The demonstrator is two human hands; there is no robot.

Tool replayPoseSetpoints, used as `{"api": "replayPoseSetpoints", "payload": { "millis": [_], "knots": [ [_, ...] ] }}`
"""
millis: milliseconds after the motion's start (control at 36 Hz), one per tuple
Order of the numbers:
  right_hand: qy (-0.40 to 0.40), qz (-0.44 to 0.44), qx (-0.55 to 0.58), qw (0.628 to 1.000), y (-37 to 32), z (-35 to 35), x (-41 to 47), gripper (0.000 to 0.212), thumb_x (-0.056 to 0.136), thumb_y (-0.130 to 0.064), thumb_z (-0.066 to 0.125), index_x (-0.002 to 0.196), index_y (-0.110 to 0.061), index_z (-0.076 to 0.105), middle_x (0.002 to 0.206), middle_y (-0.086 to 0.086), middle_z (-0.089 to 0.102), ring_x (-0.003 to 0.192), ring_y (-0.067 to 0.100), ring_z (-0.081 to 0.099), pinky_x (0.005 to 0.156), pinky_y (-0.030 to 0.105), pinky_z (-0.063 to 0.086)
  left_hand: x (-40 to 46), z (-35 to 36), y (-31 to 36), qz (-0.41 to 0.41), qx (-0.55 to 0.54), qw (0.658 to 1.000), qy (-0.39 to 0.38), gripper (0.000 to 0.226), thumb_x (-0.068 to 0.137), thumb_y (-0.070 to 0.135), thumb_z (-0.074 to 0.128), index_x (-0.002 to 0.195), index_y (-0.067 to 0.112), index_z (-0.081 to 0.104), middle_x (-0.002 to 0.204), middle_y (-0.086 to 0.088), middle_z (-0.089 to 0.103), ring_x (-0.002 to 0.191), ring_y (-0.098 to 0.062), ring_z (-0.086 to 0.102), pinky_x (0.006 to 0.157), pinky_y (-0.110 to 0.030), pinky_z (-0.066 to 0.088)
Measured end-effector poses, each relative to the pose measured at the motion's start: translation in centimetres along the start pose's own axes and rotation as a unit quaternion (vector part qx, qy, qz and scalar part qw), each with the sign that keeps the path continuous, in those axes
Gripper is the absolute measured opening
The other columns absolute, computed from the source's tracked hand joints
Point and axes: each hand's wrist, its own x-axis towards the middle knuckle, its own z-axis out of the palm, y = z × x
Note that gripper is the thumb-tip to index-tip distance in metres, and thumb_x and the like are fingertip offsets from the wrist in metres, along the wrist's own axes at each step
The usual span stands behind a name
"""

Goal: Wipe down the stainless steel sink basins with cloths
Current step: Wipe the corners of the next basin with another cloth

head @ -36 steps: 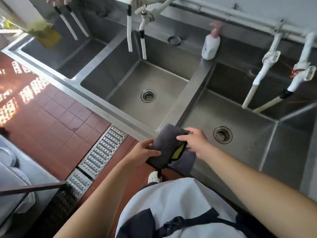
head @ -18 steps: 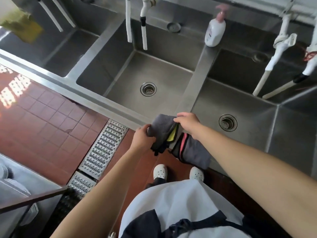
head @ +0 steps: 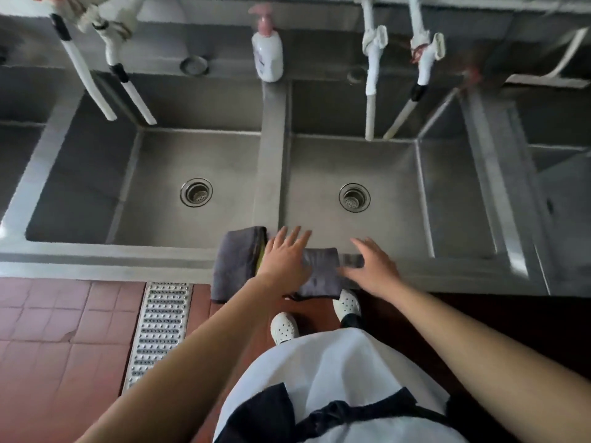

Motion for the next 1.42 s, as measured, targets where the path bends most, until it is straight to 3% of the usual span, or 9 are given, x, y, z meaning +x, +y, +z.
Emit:
{"api": "replayPoseSetpoints", "payload": {
  "millis": [167, 417, 583, 722, 889, 1028, 1194, 1278, 1417],
  "knots": [
    [-0.007, 0.009, -0.012, 1.000, 3.4, -0.4, -1.9, 0.084, 0.082, -0.054, 0.068, 0.154, -0.033, 0.028, 0.166, 0.001, 0.014, 0.152, 0.017, 0.015, 0.120, 0.045, 0.020, 4.8, -0.1, 2.3, 0.029, 0.035, 0.983, -0.175, 0.077, 0.091, 0.040, 0.065, 0.155, 0.029, 0.025, 0.153, -0.003, 0.044, 0.139, -0.027, 0.043, 0.113, -0.041, 0.036],
    [0.017, 0.059, 0.120, 0.991, 12.1, -5.9, -3.0, 0.076, 0.083, -0.043, 0.071, 0.150, -0.027, 0.037, 0.162, 0.001, 0.024, 0.149, 0.017, 0.025, 0.121, 0.044, 0.024, 10.1, -2.7, 5.0, 0.005, 0.117, 0.957, -0.266, 0.047, 0.072, 0.018, 0.083, 0.118, 0.020, 0.071, 0.123, -0.007, 0.068, 0.100, -0.024, 0.064, 0.086, -0.031, 0.054],
    [0.067, 0.043, 0.177, 0.981, 17.4, -10.7, -1.8, 0.059, 0.086, -0.022, 0.072, 0.140, -0.013, 0.050, 0.149, 0.007, 0.045, 0.137, 0.021, 0.043, 0.114, 0.033, 0.032, 10.7, -2.7, 5.3, -0.077, 0.113, 0.930, -0.341, 0.035, 0.079, 0.015, 0.082, 0.111, 0.015, 0.068, 0.097, -0.004, 0.064, 0.073, -0.014, 0.060, 0.064, -0.022, 0.053],
    [0.062, -0.010, 0.148, 0.987, 21.1, -13.4, 0.0, 0.052, 0.090, -0.023, 0.068, 0.139, -0.014, 0.052, 0.147, 0.006, 0.045, 0.138, 0.023, 0.042, 0.114, 0.032, 0.031, 10.9, -2.9, 6.1, -0.109, 0.116, 0.937, -0.312, 0.024, 0.079, 0.024, 0.080, 0.096, 0.028, 0.062, 0.103, 0.007, 0.060, 0.104, -0.020, 0.058, 0.094, -0.032, 0.047],
    [0.047, -0.064, 0.139, 0.987, 22.3, -15.1, 2.5, 0.046, 0.094, -0.023, 0.062, 0.138, -0.016, 0.052, 0.148, 0.001, 0.044, 0.139, 0.019, 0.041, 0.113, 0.029, 0.027, 12.9, -5.0, 9.5, -0.154, -0.079, 0.965, -0.195, 0.021, 0.079, 0.006, 0.071, 0.082, 0.026, 0.064, 0.082, 0.003, 0.062, 0.080, -0.016, 0.059, 0.064, -0.023, 0.048],
    [0.025, -0.069, 0.158, 0.985, 21.6, -14.7, 4.1, 0.042, 0.092, -0.019, 0.064, 0.133, -0.015, 0.056, 0.143, 0.000, 0.048, 0.135, 0.015, 0.044, 0.105, 0.015, 0.023, 13.7, -5.7, 11.7, -0.212, -0.376, 0.878, -0.208, 0.017, 0.071, 0.002, 0.070, 0.084, 0.001, 0.060, 0.082, -0.013, 0.057, 0.078, -0.020, 0.057, 0.069, -0.028, 0.051],
    [-0.001, -0.054, 0.165, 0.985, 21.2, -14.0, 5.8, 0.042, 0.094, -0.021, 0.061, 0.136, -0.016, 0.054, 0.146, -0.003, 0.044, 0.137, 0.011, 0.040, 0.105, 0.013, 0.020, 15.7, -3.1, 13.5, -0.216, -0.699, 0.672, -0.113, 0.037, 0.066, 0.009, 0.057, 0.099, -0.001, 0.068, 0.086, -0.015, 0.072, 0.071, -0.026, 0.069, 0.059, -0.027, 0.056],
    [-0.010, -0.048, 0.168, 0.985, 20.9, -13.8, 6.4, 0.043, 0.094, -0.022, 0.062, 0.136, -0.018, 0.055, 0.144, -0.003, 0.046, 0.135, 0.012, 0.044, 0.111, 0.023, 0.030, 17.3, -1.3, 13.9, -0.203, -0.785, 0.580, -0.079, 0.033, 0.083, 0.007, 0.043, 0.105, 0.005, 0.069, 0.093, -0.014, 0.074, 0.081, -0.027, 0.072, 0.071, -0.034, 0.060],
    [0.017, -0.013, 0.177, 0.984, 20.3, -13.0, 9.0, 0.038, 0.090, -0.018, 0.067, 0.128, -0.019, 0.060, 0.130, -0.009, 0.051, 0.123, 0.013, 0.054, 0.105, 0.025, 0.038, 22.3, 2.6, 12.6, -0.289, -0.802, 0.523, -0.021, 0.033, 0.099, 0.010, 0.042, 0.129, 0.005, 0.056, 0.114, -0.018, 0.070, 0.101, -0.031, 0.068, 0.089, -0.046, 0.055]
  ]
}}
